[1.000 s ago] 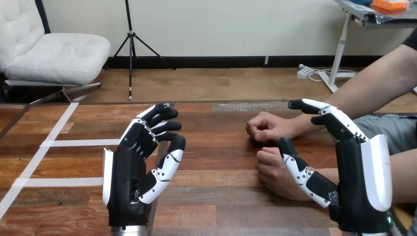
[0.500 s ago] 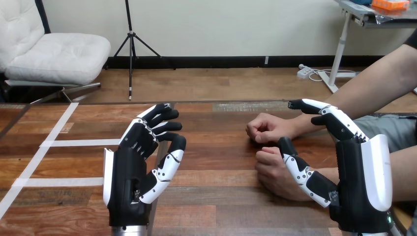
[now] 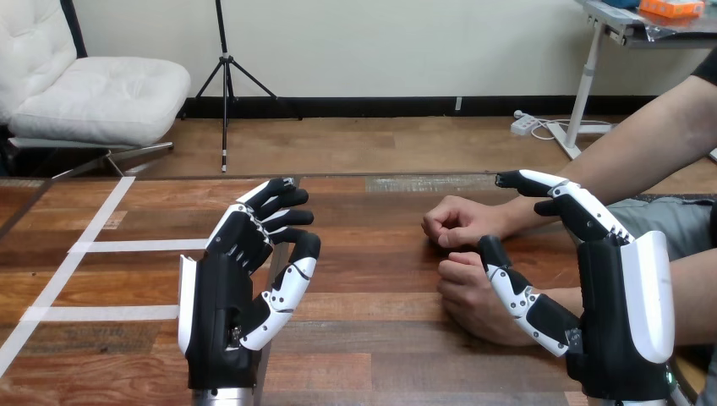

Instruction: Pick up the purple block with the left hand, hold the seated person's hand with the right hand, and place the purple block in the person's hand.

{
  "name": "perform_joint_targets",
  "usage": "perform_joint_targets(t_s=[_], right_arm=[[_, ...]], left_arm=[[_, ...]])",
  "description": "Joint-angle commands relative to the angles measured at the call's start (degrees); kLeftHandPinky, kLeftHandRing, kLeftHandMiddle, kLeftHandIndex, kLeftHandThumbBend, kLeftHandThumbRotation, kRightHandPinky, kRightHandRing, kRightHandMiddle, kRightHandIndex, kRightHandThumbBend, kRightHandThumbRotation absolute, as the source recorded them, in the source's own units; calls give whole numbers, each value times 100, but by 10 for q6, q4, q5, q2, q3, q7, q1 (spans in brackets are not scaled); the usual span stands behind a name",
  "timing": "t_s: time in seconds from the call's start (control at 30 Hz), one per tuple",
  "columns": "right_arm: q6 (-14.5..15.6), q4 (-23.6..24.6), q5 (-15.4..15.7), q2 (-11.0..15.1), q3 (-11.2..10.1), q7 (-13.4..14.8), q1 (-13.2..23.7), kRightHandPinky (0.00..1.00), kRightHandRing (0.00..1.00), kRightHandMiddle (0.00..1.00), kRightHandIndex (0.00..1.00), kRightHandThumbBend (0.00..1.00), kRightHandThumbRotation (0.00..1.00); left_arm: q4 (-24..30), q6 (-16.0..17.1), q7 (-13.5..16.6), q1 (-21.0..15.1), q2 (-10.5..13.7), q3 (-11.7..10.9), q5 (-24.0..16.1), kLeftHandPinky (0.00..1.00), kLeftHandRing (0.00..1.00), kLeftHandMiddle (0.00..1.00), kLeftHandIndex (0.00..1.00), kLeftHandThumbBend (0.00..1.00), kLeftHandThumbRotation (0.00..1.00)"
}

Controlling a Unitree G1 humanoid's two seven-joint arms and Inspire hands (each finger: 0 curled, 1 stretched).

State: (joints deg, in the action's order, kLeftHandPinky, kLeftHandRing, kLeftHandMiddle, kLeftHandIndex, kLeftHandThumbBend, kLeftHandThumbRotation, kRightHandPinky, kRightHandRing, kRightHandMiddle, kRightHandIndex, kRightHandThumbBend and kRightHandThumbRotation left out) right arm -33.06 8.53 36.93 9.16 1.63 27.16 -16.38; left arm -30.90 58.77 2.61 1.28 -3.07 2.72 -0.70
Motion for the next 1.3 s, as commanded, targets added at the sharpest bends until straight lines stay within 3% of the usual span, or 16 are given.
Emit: perform_joint_targets(t_s=[0.0,0.4,0.8,1.27], right_arm=[[-2,8,-1,0,-5,4,39,63,71,72,69,40,0],[0,10,-3,-1,-4,2,36,63,71,72,69,39,0],[-2,10,-4,-2,-4,3,34,63,71,72,69,39,0],[-7,4,-1,1,-3,6,35,63,71,72,69,40,0]], left_arm=[[28,5,1,-29,-22,4,-4,58,65,70,72,46,28],[34,9,0,-32,-12,-6,6,59,66,71,72,45,25],[74,-3,-13,-27,8,-20,33,62,68,73,74,46,23],[102,1,-16,-27,45,-58,10,70,76,78,79,45,21]])
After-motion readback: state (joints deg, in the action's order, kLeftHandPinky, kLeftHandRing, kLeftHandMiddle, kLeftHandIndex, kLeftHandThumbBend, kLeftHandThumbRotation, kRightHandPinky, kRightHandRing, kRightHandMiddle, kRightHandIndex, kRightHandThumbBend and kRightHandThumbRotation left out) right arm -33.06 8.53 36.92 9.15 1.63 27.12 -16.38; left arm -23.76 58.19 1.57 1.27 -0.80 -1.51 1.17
